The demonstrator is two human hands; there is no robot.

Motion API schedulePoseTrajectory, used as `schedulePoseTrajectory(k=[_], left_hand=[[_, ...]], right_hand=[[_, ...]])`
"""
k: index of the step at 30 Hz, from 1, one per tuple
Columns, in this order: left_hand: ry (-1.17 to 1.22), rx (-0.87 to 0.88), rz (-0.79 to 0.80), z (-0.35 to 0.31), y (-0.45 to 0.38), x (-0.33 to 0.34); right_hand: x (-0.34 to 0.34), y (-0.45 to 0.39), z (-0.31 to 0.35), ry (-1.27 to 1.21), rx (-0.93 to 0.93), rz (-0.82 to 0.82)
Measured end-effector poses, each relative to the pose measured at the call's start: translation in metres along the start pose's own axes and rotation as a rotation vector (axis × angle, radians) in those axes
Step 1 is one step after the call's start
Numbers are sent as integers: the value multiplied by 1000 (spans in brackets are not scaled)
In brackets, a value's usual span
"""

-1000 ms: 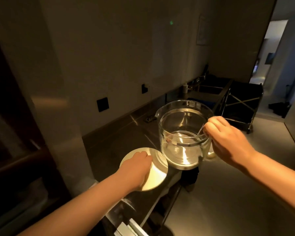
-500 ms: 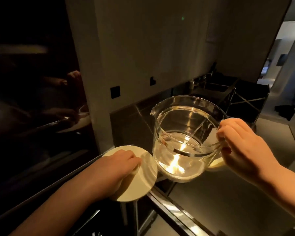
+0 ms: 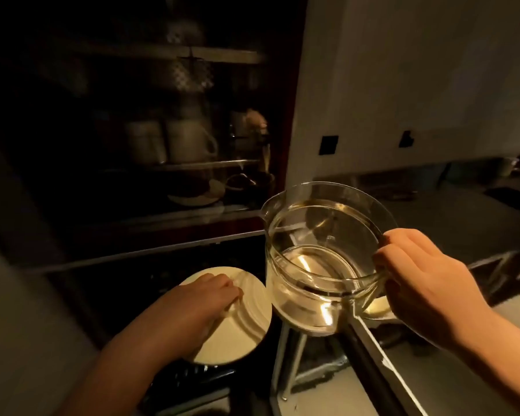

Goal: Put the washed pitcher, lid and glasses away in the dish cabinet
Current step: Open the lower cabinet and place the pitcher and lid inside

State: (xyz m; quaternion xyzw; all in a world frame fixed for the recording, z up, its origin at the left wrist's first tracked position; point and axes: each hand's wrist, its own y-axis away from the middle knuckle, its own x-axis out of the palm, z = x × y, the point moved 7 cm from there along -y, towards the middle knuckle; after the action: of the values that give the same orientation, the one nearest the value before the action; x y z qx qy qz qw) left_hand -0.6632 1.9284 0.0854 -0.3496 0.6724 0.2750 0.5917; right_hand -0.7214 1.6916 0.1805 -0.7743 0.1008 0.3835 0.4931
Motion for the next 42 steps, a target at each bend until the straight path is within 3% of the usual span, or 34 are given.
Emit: schedulePoseTrajectory(k=[9, 16, 26, 42], left_hand=[[75, -320, 21, 38, 96, 44], [103, -490, 157, 48, 153, 83], [158, -524, 252, 38, 175, 135], [130, -520, 372, 80, 143, 134]], right_hand=[[37, -23, 74, -151, -197, 90], [74, -8, 128, -278, -251, 156], [123, 32, 160, -289, -213, 334], [164, 16, 166, -248, -128, 346]])
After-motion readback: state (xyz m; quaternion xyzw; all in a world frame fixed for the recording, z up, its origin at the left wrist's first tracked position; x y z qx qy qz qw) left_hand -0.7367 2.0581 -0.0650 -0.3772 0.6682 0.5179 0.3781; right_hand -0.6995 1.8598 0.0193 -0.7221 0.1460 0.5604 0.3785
